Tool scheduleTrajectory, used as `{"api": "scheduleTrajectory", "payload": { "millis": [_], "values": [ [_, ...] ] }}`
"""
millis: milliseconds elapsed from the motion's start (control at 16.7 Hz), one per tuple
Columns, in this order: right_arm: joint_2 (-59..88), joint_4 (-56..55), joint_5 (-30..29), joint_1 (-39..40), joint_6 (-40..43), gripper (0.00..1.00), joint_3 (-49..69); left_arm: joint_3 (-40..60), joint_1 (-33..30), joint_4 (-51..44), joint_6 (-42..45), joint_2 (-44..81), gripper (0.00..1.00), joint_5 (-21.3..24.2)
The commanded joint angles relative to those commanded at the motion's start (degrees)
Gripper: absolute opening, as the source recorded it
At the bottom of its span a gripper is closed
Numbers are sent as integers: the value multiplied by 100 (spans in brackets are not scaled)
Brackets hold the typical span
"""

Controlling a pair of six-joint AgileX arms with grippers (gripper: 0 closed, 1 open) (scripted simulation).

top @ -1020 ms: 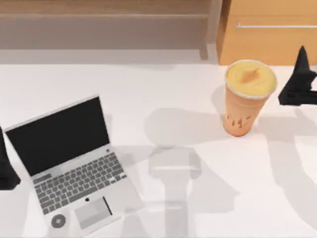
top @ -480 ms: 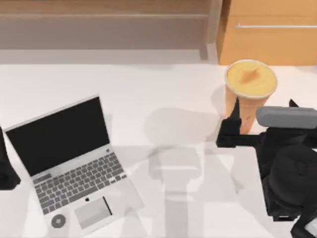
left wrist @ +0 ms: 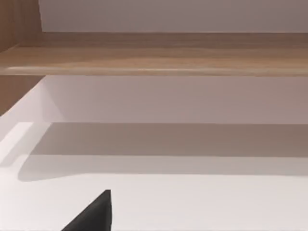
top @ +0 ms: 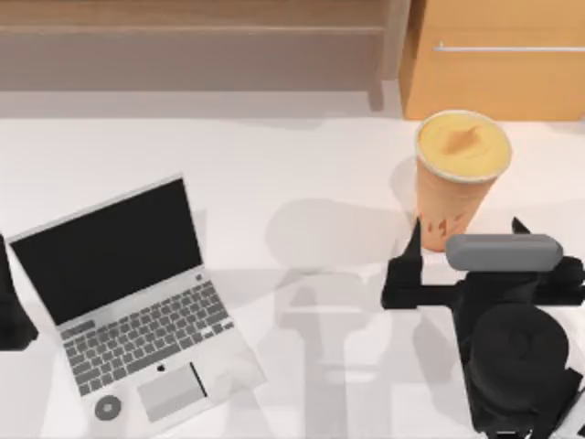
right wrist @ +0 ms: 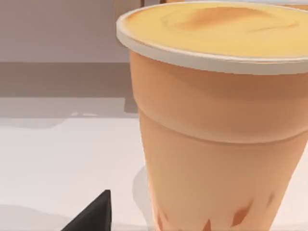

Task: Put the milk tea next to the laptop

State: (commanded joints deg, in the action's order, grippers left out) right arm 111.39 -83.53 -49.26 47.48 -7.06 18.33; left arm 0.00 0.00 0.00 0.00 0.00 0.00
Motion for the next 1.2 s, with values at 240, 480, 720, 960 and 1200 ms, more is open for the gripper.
{"api": "scheduleTrajectory", "payload": {
  "millis": [240, 480, 720, 960, 1200],
  "values": [
    [76, 57, 110, -121, 38, 100, 106, 0, 0, 0, 0, 0, 100, 0],
    [467, 225, 711, -729, 153, 100, 883, 0, 0, 0, 0, 0, 100, 0],
    [810, 393, 1160, -1186, 246, 100, 1387, 0, 0, 0, 0, 0, 100, 0],
    [810, 393, 1160, -1186, 246, 92, 1387, 0, 0, 0, 0, 0, 100, 0],
    [810, 393, 1160, -1186, 246, 62, 1387, 0, 0, 0, 0, 0, 100, 0]
  ]
}}
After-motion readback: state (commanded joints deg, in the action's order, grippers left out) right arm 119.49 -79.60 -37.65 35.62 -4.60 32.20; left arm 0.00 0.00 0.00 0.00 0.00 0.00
